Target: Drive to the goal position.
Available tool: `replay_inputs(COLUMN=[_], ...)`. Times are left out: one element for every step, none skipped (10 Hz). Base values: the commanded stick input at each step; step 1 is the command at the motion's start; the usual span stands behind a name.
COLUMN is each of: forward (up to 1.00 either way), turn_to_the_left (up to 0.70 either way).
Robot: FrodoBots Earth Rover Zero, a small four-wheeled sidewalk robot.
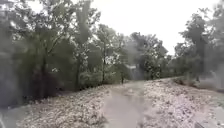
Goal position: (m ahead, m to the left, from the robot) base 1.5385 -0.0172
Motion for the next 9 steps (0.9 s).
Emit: replay_inputs(forward=[0.45,0.45,0.45,0.45,0.45,0.45,0.45,0.45,0.45], turn_to_the_left=[-0.27,-0.25,-0.14,-0.02,0.0,0.0,0.0,0.0,0.0])
